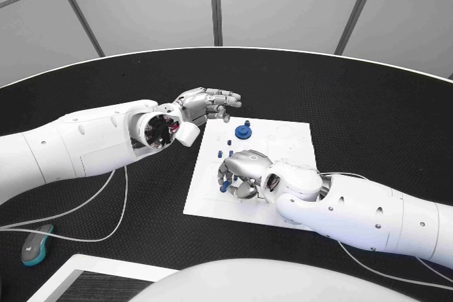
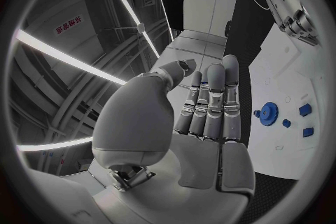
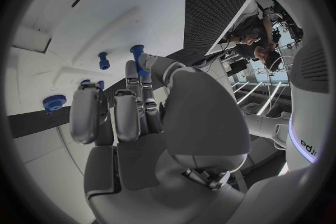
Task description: Assemble the parts on the task board
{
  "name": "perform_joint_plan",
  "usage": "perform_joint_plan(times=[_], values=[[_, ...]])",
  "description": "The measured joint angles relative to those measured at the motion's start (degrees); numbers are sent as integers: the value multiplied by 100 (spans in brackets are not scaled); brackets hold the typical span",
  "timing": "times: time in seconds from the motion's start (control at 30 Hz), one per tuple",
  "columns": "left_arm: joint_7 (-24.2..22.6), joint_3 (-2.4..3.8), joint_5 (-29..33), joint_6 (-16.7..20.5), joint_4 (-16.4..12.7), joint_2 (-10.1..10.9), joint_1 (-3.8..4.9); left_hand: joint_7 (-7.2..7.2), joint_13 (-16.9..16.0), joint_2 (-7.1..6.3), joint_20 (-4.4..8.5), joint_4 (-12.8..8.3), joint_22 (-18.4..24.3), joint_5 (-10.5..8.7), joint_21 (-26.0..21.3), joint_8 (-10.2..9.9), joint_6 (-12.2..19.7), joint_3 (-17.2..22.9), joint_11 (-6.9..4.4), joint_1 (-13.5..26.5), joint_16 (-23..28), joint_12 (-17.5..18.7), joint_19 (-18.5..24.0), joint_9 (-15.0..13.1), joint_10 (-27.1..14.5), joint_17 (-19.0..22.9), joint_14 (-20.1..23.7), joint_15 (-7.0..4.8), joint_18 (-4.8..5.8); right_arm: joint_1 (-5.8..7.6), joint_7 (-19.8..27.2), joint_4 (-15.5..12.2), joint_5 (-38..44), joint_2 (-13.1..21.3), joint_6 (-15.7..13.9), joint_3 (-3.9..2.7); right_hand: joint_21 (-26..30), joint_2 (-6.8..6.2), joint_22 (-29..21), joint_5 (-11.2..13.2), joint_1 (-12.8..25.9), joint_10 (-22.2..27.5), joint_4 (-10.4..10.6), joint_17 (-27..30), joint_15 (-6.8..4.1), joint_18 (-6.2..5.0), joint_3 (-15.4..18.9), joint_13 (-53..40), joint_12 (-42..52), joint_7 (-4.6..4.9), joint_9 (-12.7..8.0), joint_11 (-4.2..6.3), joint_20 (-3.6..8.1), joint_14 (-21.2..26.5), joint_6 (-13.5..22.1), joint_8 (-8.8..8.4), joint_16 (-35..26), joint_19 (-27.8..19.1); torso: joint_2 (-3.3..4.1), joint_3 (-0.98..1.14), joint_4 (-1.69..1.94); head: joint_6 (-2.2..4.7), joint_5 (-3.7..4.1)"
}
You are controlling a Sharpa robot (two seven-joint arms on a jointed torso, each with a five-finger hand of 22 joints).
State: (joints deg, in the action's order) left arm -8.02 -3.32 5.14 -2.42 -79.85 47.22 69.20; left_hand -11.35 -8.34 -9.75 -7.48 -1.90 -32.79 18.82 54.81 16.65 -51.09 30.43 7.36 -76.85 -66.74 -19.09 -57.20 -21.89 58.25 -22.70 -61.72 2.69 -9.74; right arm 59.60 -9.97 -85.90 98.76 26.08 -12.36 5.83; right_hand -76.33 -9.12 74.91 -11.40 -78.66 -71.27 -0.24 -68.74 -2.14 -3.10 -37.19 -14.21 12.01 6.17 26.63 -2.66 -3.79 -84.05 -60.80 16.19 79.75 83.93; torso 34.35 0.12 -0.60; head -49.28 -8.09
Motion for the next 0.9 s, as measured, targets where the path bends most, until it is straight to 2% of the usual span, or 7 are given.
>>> perform_joint_plan(times=[0.23,0.37,0.47,0.53,0.67,0.77,0.9], values=[[6,0,0,-2,0,-9,0,0,0,0,0,0,0,0,0,0,0,0,0,0,0,0,0,0,0,0,0,0,0,-12,-42,84,50,-84,118,13,34,5,0,-53,-5,-1,-29,19,0,0,-30,-15,-20,9,140,-1,0,0,12,2,0,0,-2,-3,3,-1,5],[10,0,0,1,-1,-8,1,0,-1,0,0,0,0,0,0,0,0,0,0,0,0,0,0,0,0,0,0,0,0,-17,-48,126,60,-102,73,21,69,-35,0,-69,113,23,17,27,1,0,133,-42,-140,89,167,-20,0,0,97,1,0,0,-2,-3,3,-8,5],[11,0,0,0,-1,-6,1,0,-1,0,0,0,-1,0,0,0,0,0,0,0,0,0,0,0,0,0,0,0,0,-19,-46,111,62,-89,44,24,79,-87,0,-62,229,254,58,33,69,0,201,-36,-252,176,152,-100,-2,6,270,-127,0,2,-2,0,-1,-13,-6],[13,0,0,-1,1,-3,1,0,-1,0,0,0,-1,0,0,0,0,0,0,0,0,0,0,0,0,0,0,0,0,-19,-36,92,64,-78,5,25,79,-64,0,-62,312,380,80,25,93,0,223,0,-333,193,119,-141,-25,6,366,-201,0,17,-2,3,-3,-16,-13],[24,0,0,-7,7,-1,1,0,-1,0,0,12,-1,0,-23,0,0,-12,0,0,0,0,0,0,0,2,0,0,0,-20,-5,80,65,-68,-20,25,134,-127,0,-62,380,573,75,8,167,1,267,40,-384,258,79,-219,-92,4,552,-326,0,11,-2,10,-9,-19,-17],[32,0,0,-17,14,-3,0,0,-1,0,0,16,-1,0,-23,0,0,-15,0,0,0,0,0,0,0,6,0,0,0,-20,34,73,65,-58,-43,26,168,-259,0,-153,449,676,108,8,195,0,334,37,-419,273,70,-240,-122,8,631,-370,0,-3,-3,13,-10,-16,-17],[39,0,0,-22,23,-7,0,0,-1,0,0,16,-1,0,-23,0,0,-15,0,0,0,0,0,0,0,6,0,0,0,-20,72,68,65,-44,-61,26,433,-389,0,-247,546,1034,156,101,272,0,447,72,-492,334,2,-312,-199,7,966,-589,0,8,-3,13,-11,-9,-5]])
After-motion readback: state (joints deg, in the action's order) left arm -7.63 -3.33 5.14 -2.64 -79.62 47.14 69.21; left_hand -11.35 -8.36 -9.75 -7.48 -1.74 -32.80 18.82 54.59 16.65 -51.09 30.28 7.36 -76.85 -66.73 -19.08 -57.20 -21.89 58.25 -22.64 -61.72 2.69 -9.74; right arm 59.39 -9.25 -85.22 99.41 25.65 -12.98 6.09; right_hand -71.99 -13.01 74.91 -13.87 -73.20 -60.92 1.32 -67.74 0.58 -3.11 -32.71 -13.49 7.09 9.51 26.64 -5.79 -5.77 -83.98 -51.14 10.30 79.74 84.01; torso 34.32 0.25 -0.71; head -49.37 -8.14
